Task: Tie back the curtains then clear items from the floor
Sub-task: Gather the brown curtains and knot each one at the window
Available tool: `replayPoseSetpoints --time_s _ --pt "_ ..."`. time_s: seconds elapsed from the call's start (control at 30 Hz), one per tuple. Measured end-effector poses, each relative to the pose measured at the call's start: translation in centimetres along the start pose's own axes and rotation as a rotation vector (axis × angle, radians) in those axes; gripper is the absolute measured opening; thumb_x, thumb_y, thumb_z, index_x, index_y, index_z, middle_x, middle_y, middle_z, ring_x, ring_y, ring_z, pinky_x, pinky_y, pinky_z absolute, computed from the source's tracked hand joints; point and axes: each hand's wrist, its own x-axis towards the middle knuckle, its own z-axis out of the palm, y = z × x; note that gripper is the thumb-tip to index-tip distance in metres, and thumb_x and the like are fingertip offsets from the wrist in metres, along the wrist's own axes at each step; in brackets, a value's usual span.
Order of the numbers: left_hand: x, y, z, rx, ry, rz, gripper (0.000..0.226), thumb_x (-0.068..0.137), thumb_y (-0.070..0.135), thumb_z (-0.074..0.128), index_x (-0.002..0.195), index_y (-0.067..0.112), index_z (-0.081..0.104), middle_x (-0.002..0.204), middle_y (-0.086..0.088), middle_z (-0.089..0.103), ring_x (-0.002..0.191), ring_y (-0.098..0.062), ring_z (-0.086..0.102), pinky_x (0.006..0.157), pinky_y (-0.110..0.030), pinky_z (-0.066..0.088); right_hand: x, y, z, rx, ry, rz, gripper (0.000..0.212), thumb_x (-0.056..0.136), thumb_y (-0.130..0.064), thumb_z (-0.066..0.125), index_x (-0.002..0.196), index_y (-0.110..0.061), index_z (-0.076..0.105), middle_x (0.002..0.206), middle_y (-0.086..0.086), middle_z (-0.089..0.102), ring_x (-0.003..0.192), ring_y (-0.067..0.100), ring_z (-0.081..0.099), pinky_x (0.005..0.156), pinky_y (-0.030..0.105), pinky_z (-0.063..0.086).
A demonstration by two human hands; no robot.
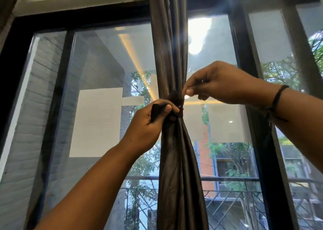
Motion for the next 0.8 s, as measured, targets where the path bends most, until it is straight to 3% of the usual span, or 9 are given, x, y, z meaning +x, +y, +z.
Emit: replayPoseSetpoints --time_s 0.1,0.17,0.23,0.3,0.43,0.53,0.6,0.7,0.8 --pt "0.0 -0.6 0.2 0.131 -0.037 0.035 0.02 0.095 0.024 0.048 0.093 0.019 0.067 0.089 0.019 0.068 0.09 0.001 0.063 0.081 -0.012 0.047 -0.3 -0.7 -0.2 0.101 -0.095 -0.01 0.014 0.083 -0.018 0.069 0.094 -0.025 0.072 0.085 -0.01 0.07 0.071 0.005 0.066 0.063 0.017 0.057" --pt "0.0 -0.6 0.5 0.193 -0.081 0.079 0.02 0.094 0.021 0.046 0.097 0.021 0.066 0.094 0.017 0.067 0.092 0.0 0.062 0.082 -0.018 0.05 -0.2 -1.2 0.3 0.007 -0.165 -0.034 0.024 0.081 -0.016 0.071 0.101 -0.028 0.07 0.087 -0.014 0.069 0.069 -0.006 0.063 0.06 0.005 0.051" --pt "0.1 -0.7 0.8 0.214 -0.105 0.113 0.021 0.093 0.019 0.046 0.099 0.018 0.067 0.094 0.015 0.066 0.092 -0.001 0.062 0.083 -0.021 0.051 0.3 -1.4 0.9 -0.135 -0.163 -0.031 0.023 0.08 -0.015 0.072 0.1 -0.027 0.072 0.085 -0.011 0.071 0.067 -0.005 0.063 0.058 0.002 0.046" --pt "0.2 -0.6 1.1 0.233 -0.109 0.143 0.021 0.093 0.018 0.046 0.098 0.016 0.067 0.093 0.014 0.064 0.092 -0.002 0.061 0.082 -0.019 0.05 0.8 -1.3 1.2 -0.22 -0.137 -0.022 0.015 0.08 -0.015 0.071 0.093 -0.023 0.075 0.077 -0.004 0.071 0.063 0.004 0.062 0.057 0.006 0.045" --pt "1.1 -0.4 0.8 0.265 -0.033 0.22 0.019 0.095 0.014 0.047 0.093 0.014 0.066 0.099 0.004 0.061 0.095 -0.006 0.057 0.083 -0.013 0.043 1.3 -1.3 -0.2 -0.317 0.012 -0.005 0.012 0.085 -0.011 0.065 0.092 -0.018 0.071 0.07 -0.014 0.057 0.063 -0.002 0.051 0.059 0.007 0.044" --pt "2.2 -0.5 0.2 0.271 0.024 0.18 0.018 0.095 0.016 0.048 0.09 0.02 0.064 0.093 0.008 0.06 0.089 -0.001 0.057 0.082 -0.01 0.041 1.1 -1.6 -2.1 -0.226 0.167 0.024 0.01 0.087 -0.012 0.063 0.093 -0.018 0.068 0.071 -0.015 0.055 0.065 -0.003 0.05 0.056 0.011 0.035" --pt "2.5 -0.5 0.2 0.287 -0.001 0.147 0.016 0.094 0.018 0.05 0.09 0.024 0.064 0.091 0.012 0.062 0.086 0.004 0.057 0.078 -0.008 0.04 0.5 -2.1 -2.4 -0.187 0.12 0.016 0.009 0.088 -0.013 0.061 0.091 -0.019 0.067 0.074 -0.013 0.057 0.069 -0.001 0.051 0.057 0.012 0.035" --pt "2.4 -0.6 0.4 0.165 0.023 0.013 0.012 0.094 0.022 0.053 0.094 0.025 0.065 0.094 0.006 0.066 0.088 -0.002 0.061 0.073 -0.015 0.047 -0.7 -3.1 -1.4 -0.237 -0.084 0.028 0.01 0.089 -0.017 0.06 0.083 -0.026 0.061 0.081 -0.013 0.058 0.075 0.002 0.052 0.058 0.016 0.036" --pt "2.2 -0.1 0.7 0.002 0.088 -0.124 0.01 0.091 0.019 0.058 0.092 0.021 0.068 0.087 -0.001 0.068 0.074 -0.005 0.062 0.062 -0.016 0.05 -1.3 -3.6 -0.4 -0.291 -0.168 0.069 0.004 0.087 -0.018 0.059 0.084 -0.016 0.061 0.087 -0.002 0.063 0.082 0.013 0.057 0.064 0.023 0.042"
